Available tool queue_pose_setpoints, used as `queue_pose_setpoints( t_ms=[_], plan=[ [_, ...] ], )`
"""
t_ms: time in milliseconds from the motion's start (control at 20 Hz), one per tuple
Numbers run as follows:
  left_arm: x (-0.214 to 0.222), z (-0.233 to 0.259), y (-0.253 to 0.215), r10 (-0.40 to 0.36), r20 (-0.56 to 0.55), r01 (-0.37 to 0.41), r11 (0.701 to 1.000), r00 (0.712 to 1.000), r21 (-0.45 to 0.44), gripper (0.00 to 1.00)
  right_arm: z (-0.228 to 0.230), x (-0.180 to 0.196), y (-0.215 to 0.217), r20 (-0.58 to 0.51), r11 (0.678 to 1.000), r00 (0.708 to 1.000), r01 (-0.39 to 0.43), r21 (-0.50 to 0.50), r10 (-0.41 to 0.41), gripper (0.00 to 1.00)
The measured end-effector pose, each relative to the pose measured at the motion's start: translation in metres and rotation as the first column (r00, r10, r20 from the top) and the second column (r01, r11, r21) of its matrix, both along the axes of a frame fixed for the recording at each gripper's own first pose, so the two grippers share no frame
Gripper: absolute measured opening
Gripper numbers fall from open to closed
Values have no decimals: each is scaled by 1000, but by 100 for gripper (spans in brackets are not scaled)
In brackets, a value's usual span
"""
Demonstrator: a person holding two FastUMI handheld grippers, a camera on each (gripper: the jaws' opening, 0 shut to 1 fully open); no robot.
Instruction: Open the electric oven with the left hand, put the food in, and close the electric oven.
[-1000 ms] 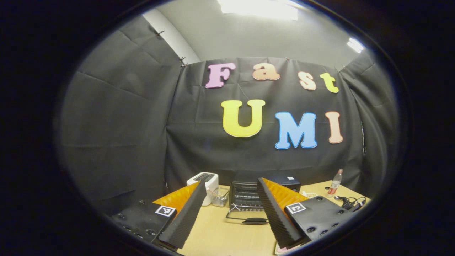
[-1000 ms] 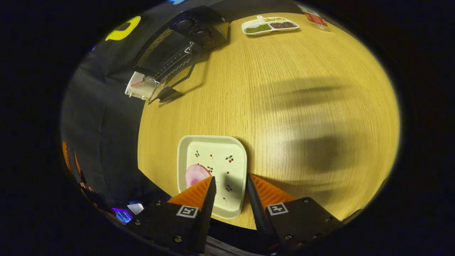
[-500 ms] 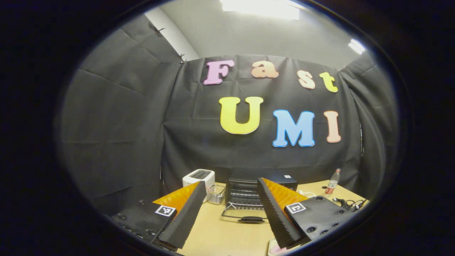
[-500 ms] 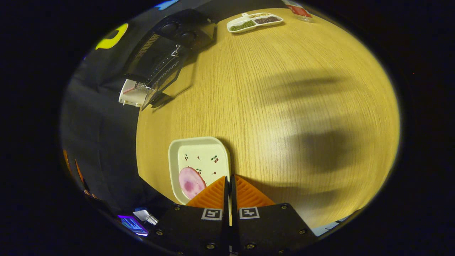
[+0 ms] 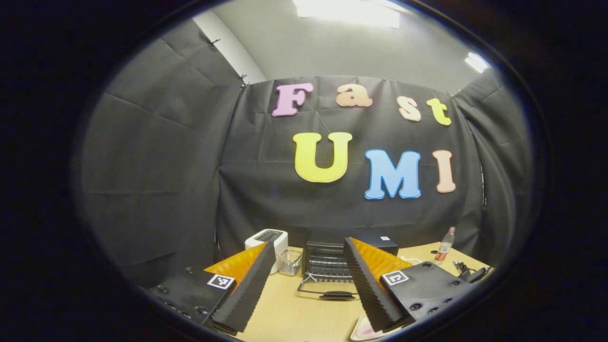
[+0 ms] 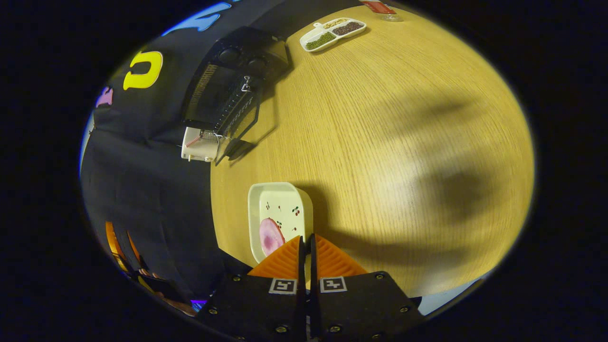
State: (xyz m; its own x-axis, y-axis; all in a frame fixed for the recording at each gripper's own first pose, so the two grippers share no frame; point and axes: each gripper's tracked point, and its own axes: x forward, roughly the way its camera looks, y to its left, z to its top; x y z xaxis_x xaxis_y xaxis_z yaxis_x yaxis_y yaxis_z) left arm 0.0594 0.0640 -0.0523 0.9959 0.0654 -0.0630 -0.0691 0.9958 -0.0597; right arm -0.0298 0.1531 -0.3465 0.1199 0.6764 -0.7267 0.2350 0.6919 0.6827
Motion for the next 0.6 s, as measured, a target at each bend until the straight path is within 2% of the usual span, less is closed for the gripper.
queue_pose_setpoints(
  t_ms=[450, 500, 600],
  plan=[
    [3, -2, 21, 21, 2, -21, 1000, 1000, -10, 100, 39, 41, 53, 37, 988, 989, 140, 63, -143, 4],
    [4, -2, 24, 23, 2, -23, 1000, 1000, -9, 97, 42, 46, 59, 41, 986, 987, 153, 64, -156, 4],
    [3, -2, 30, 30, 4, -30, 1000, 1000, -8, 100, 46, 57, 71, 48, 981, 981, 185, 65, -188, 4]
  ],
)
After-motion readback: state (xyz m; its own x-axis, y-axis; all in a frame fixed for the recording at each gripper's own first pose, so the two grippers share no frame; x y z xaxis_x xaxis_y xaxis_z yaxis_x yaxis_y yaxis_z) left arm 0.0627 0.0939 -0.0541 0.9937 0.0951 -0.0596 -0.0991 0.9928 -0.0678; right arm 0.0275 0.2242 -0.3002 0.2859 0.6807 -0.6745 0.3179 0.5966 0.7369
